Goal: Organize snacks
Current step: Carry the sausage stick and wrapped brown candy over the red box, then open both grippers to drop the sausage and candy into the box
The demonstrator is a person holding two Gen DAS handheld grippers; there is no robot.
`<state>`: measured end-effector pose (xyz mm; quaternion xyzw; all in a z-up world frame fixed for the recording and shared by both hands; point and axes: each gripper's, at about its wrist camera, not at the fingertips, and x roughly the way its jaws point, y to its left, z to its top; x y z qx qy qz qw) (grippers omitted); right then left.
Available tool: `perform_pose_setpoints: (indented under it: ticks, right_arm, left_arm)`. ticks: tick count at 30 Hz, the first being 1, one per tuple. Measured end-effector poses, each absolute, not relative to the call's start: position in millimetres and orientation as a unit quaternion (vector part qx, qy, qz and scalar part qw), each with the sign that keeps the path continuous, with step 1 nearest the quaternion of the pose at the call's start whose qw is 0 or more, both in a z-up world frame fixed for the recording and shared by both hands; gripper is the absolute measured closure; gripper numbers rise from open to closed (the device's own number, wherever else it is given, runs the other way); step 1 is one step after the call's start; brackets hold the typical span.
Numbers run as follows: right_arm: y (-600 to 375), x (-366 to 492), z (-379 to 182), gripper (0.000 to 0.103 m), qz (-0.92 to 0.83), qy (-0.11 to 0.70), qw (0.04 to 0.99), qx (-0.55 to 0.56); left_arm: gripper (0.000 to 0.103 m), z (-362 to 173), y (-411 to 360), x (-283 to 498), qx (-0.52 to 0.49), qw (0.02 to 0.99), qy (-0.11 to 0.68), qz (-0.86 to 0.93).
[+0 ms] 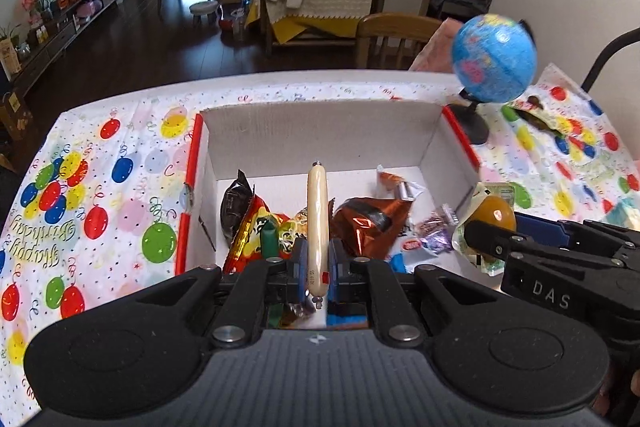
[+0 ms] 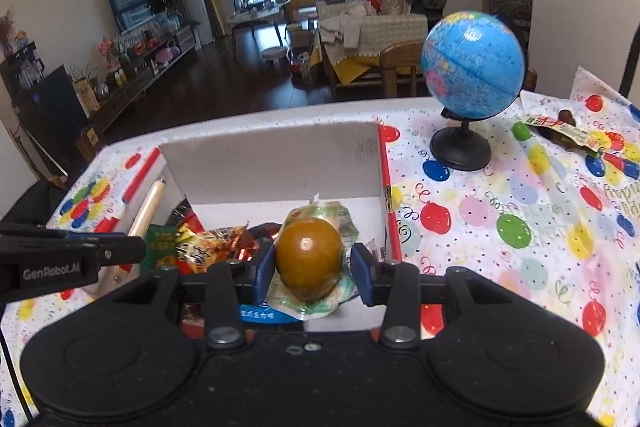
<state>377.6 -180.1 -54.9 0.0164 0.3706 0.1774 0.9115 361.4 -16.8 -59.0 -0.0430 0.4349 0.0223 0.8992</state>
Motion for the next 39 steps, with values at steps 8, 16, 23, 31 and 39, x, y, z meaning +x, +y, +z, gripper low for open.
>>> perform_pose_setpoints:
  ticks: [8,16,23,31,39]
  right_arm:
    - [-178,403,-78,0.064,0.184,0.395,0.9,0.004]
    - [-170,413,-90,0.063,0.195,0.406,0.893,-0.02]
    - [-165,413,-91,0.063,0.198,0.406,0.892,-0.028]
    - [-169,408,-87,0.047,0.194,0.402,0.894,-0.02]
    - [-179,392,-73,0.039,0.194,0.387,0.902,-0.005]
  left_arm:
    - [0.092,-85,-25,393,-0.031,0.887,0.46,0.025]
    - [0.092,-107,-28,407,-0.027,0.875,0.482,0.024]
    - [0.092,-120,-25,408,-0.031,0.867,0.496,0.024]
    - [0.081,-117,-23,400,-0.041,0.863,0.504,0.012]
    - [0.049,-98,-21,380,-0.058,0.874,0.483,0.001]
